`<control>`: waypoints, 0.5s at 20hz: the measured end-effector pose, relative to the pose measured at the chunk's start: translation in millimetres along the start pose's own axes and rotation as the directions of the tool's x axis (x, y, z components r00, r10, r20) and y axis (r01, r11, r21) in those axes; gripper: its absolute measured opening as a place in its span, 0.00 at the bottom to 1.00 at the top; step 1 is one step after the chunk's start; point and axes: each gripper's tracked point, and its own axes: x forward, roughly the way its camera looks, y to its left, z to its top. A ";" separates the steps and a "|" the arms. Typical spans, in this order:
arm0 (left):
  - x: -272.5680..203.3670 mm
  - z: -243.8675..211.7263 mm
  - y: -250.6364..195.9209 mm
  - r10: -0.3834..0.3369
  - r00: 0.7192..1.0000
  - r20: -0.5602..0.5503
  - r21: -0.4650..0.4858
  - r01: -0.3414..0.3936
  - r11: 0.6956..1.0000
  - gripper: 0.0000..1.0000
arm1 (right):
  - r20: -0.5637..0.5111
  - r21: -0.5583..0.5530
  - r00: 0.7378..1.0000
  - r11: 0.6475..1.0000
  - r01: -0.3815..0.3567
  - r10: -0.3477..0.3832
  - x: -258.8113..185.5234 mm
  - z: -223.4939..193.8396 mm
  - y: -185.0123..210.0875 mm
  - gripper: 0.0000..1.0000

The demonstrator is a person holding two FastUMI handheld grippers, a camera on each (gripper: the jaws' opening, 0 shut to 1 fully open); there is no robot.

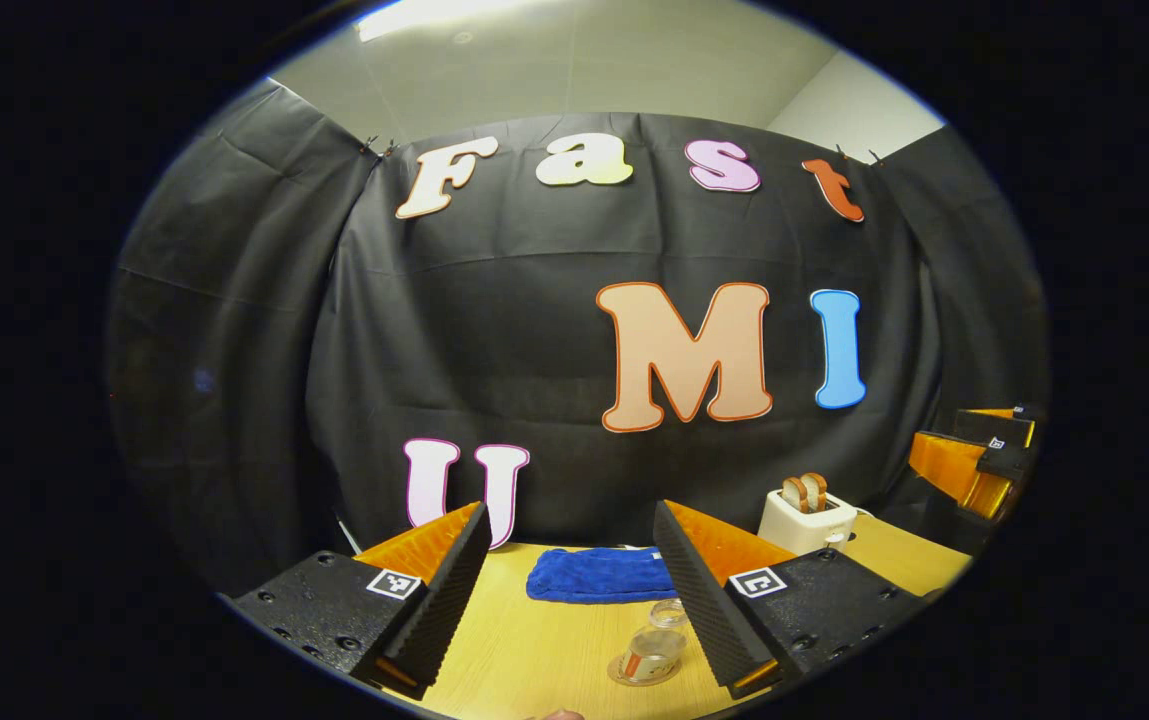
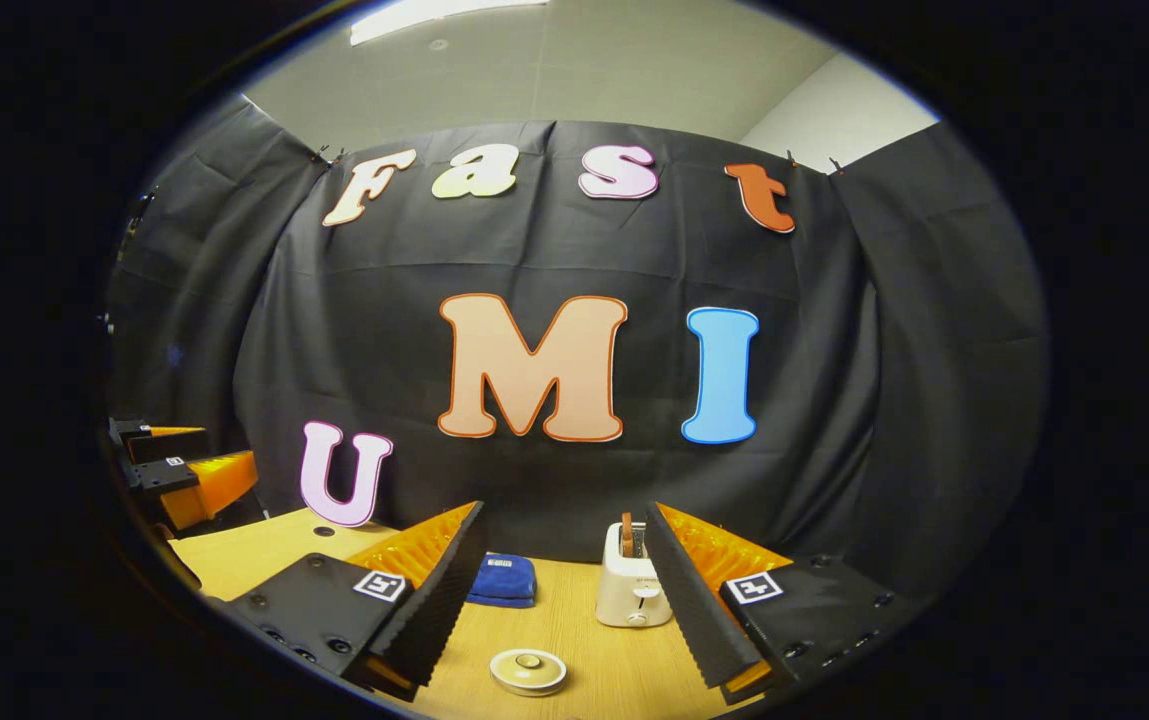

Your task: Open the teacup lid with one hand, grasp the water bottle and pour water into the teacup with the other hand; after pouring, place the water bottle on the coaster and then close the teacup lid.

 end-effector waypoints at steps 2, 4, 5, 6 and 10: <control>-0.4 0.6 -0.6 -0.006 1.000 0.000 -0.007 0.006 1.000 0.96 | -0.007 -0.001 1.000 1.000 -0.006 0.006 0.8 -2.4 2.7 0.94; -2.6 0.8 -0.7 -0.009 1.000 0.003 -0.010 0.009 1.000 0.96 | -0.009 -0.003 1.000 1.000 -0.010 0.010 1.0 -3.2 3.7 0.99; -2.2 1.5 0.2 -0.009 1.000 0.005 -0.011 0.009 1.000 0.96 | -0.012 -0.006 1.000 1.000 -0.013 0.013 1.2 -5.2 4.6 0.94; -3.2 1.7 0.5 -0.009 1.000 0.006 -0.010 0.009 1.000 0.96 | -0.017 -0.008 1.000 1.000 -0.015 0.015 2.4 -7.9 5.0 0.99; -5.7 0.8 5.0 0.000 1.000 0.005 -0.009 0.000 1.000 0.95 | -0.078 -0.008 0.996 0.999 -0.046 0.045 11.3 -35.9 10.4 0.99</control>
